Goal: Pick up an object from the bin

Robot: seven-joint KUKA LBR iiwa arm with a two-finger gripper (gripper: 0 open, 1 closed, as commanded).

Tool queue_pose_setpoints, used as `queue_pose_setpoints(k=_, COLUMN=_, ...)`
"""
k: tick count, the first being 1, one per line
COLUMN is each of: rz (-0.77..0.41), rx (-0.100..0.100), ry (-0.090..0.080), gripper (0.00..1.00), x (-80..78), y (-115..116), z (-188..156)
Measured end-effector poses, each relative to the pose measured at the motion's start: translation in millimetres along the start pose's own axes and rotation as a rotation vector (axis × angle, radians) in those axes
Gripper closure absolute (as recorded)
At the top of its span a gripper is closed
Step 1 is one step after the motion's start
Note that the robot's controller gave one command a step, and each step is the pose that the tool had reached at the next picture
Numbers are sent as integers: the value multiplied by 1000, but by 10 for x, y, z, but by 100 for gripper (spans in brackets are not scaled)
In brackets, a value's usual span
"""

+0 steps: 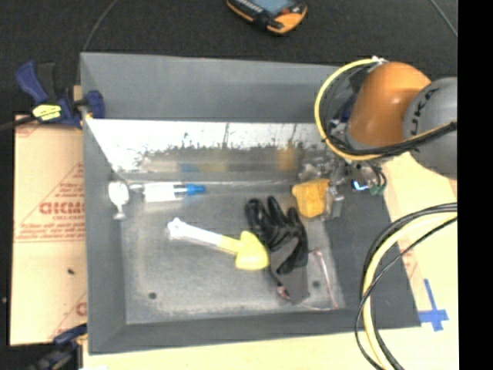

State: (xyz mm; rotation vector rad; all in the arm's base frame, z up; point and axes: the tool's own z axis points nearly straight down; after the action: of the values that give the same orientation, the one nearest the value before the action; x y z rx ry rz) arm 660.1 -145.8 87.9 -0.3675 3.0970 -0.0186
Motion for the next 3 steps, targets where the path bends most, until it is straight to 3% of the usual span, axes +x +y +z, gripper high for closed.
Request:
queue_pose_setpoints(k=2, rz=0, rx=6, ry=-9, gripper=100, x=-22, y=-20, z=-435)
queue_pose_setpoints(k=3, rz=0, rx=6, ry=-9, gripper=100, x=-30, y=-25, z=-323)
